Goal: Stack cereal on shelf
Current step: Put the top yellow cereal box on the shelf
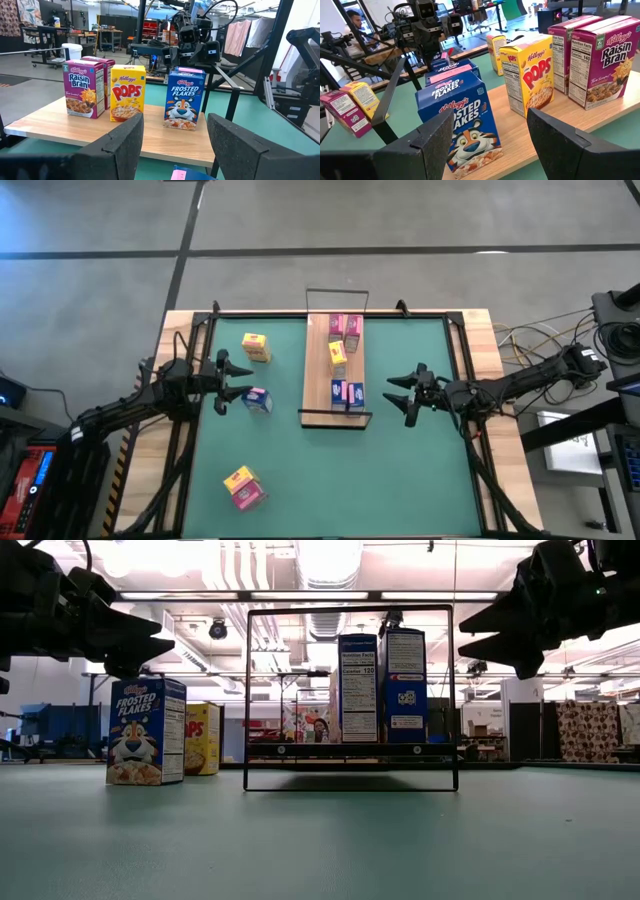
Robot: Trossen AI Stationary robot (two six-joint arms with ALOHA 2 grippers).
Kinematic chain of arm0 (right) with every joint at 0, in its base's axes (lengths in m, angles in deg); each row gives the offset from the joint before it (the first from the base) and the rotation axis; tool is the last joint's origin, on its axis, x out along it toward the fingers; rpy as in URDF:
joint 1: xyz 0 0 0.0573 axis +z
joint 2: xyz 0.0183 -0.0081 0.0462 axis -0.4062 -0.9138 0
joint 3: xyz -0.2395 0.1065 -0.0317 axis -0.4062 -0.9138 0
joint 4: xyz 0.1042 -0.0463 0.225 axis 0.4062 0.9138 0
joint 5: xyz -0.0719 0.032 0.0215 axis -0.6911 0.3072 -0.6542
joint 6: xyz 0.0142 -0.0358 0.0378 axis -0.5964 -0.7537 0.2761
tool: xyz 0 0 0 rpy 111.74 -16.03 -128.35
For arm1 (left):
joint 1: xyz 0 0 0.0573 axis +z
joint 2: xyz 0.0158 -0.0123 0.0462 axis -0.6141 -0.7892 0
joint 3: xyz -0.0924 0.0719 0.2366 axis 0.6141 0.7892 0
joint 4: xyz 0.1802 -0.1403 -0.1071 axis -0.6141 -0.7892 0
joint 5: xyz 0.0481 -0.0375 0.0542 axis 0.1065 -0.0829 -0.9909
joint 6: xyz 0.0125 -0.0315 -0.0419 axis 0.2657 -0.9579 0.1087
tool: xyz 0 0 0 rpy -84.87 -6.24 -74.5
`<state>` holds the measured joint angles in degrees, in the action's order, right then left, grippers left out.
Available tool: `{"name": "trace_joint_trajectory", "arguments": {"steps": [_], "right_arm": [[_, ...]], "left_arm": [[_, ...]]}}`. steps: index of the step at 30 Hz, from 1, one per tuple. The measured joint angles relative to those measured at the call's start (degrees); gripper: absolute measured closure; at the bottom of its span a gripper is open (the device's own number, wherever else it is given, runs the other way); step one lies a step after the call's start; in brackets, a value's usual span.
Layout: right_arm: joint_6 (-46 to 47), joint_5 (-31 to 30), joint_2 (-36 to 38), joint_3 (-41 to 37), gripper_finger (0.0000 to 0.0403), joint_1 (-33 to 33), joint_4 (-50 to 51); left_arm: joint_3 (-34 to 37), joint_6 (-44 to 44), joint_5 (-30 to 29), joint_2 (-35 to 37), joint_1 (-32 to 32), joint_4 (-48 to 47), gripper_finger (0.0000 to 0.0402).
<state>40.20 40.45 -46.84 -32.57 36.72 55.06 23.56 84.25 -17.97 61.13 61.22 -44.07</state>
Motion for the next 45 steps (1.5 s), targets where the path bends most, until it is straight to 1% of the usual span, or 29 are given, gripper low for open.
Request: {"name": "trace_joint_trajectory", "arguments": {"steps": [2, 3, 5, 9, 11, 13, 17, 22, 27, 30, 34, 37, 42, 45], "right_arm": [[0.0, 0.01, 0.0, 0.0, 0.0163, 0.0, 0.0], [0.0, 0.0, 0.0, 0.0, 0.0163, 0.0, 0.0], [0.0, 0.0, 0.0, 0.0, 0.0163, 0.0, 0.0], [0.0, 0.0, -0.02, 0.0, 0.0163, 0.0, 0.0], [0.0, 0.0, -0.02, 0.0, 0.0163, 0.0, 0.0], [0.0, 0.0, -0.02, 0.0, 0.0163, 0.0, 0.0], [0.0, 0.0, -0.02, 0.0, 0.0163, 0.0, 0.02], [0.0, 0.0, -0.02, 0.0, 0.0163, 0.0, 0.02], [0.0, -0.02, -0.02, 0.0, 0.0163, 0.0, 0.04], [0.0, -0.02, -0.02, 0.0, 0.0163, 0.0, 0.04], [0.0, -0.01, -0.02, 0.0, 0.0163, 0.0, 0.03], [0.0, -0.01, -0.02, 0.0, 0.0163, 0.0, 0.04], [0.0, -0.02, -0.02, 0.0, 0.0163, -0.01, 0.04], [0.0, -0.02, -0.02, 0.0, 0.0163, 0.0, 0.04]], "left_arm": [[0.02, 0.0, -0.17, 0.0, 0.01, 0.0, 0.0198], [0.02, 0.0, -1.45, 0.01, 0.0, 0.0, 0.0198], [0.01, -0.45, -7.72, 0.0, 0.02, 0.03, 0.0198], [0.0, -9.27, -24.19, -0.47, 0.02, -0.16, 0.0198], [0.0, -9.52, -28.04, -1.0, 0.02, 1.61, 0.0198], [-0.04, -9.88, -28.35, -1.25, 0.02, 2.13, 0.0198], [-0.11, -14.08, -28.86, -1.51, -0.03, 2.8, 0.0198], [-4.34, -19.89, -32.12, -3.92, -0.31, -1.11, 0.0198], [-9.98, -20.44, -32.4, -10.51, -0.68, -2.68, 0.0198], [-13.13, -23.42, -32.41, -16.12, -0.9, -5.74, 0.0198], [-18.67, -27.63, -32.51, -25.4, -0.9, -9.37, 0.0198], [-25.33, -32.45, -33.04, -33.14, -0.86, -17.59, 0.0198], [-39.08, -41.86, -35.52, -45.75, -0.79, -38.45, 0.0198], [-46.0, -47.29, -35.6, -51.98, -0.79, -46.96, 0.0198]]}}
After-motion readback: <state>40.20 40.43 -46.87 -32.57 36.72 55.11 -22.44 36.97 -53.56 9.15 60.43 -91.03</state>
